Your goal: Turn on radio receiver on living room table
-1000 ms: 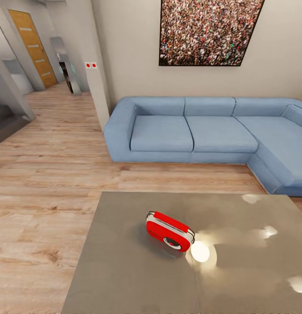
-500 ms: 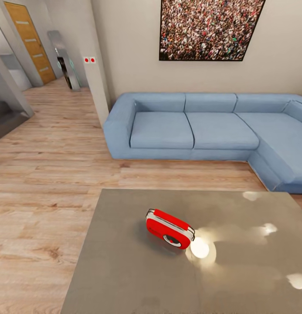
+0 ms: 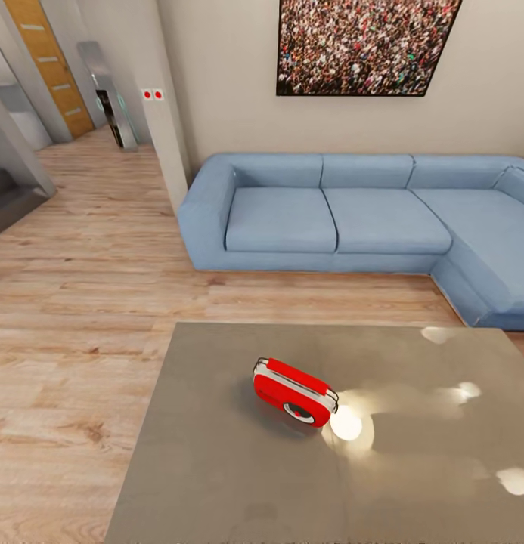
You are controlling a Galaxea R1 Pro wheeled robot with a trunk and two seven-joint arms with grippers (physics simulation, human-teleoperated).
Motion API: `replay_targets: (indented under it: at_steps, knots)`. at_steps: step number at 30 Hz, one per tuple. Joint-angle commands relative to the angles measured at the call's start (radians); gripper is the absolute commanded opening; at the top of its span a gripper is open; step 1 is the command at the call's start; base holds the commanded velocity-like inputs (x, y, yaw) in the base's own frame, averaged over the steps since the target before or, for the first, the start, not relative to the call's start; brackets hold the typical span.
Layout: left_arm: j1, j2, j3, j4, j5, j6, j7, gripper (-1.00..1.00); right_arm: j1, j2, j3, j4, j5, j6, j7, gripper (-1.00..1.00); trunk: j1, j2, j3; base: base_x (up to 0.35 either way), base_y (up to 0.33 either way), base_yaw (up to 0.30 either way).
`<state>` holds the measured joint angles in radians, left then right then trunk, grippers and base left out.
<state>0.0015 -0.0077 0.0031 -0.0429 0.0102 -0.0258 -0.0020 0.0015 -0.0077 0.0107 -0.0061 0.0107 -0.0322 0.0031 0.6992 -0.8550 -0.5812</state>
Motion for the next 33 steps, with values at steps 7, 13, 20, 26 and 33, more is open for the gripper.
replay_targets:
  at_steps: [7,13,20,26,33]
  knots:
    - [0.000,0.000,0.000,0.000,0.000,0.000,0.000,1.00,0.000,-0.001,-0.001,0.000,-0.005,0.004,0.001,1.00,0.000,0.000,-0.007,0.000,0.000,0.000]
    - [0.000,0.000,0.000,0.000,0.000,0.000,0.000,1.00,0.000,-0.001,-0.001,0.000,-0.007,0.003,0.001,1.00,0.000,0.000,-0.008,0.000,0.000,0.000]
    - [0.000,0.000,0.000,0.000,0.000,0.000,0.000,1.00,0.000,-0.002,0.000,0.000,-0.002,0.001,0.002,1.00,0.000,0.000,-0.009,0.000,0.000,0.000]
    - [0.000,0.000,0.000,0.000,0.000,0.000,0.000,1.00,0.000,-0.002,0.000,0.000,0.000,0.000,0.002,1.00,0.000,0.000,-0.009,0.000,0.000,0.000]
    - [0.000,0.000,0.001,0.000,0.000,0.000,-0.001,1.00,0.000,-0.002,0.000,0.000,0.000,0.000,0.003,1.00,0.000,0.000,-0.009,0.000,0.000,0.000]
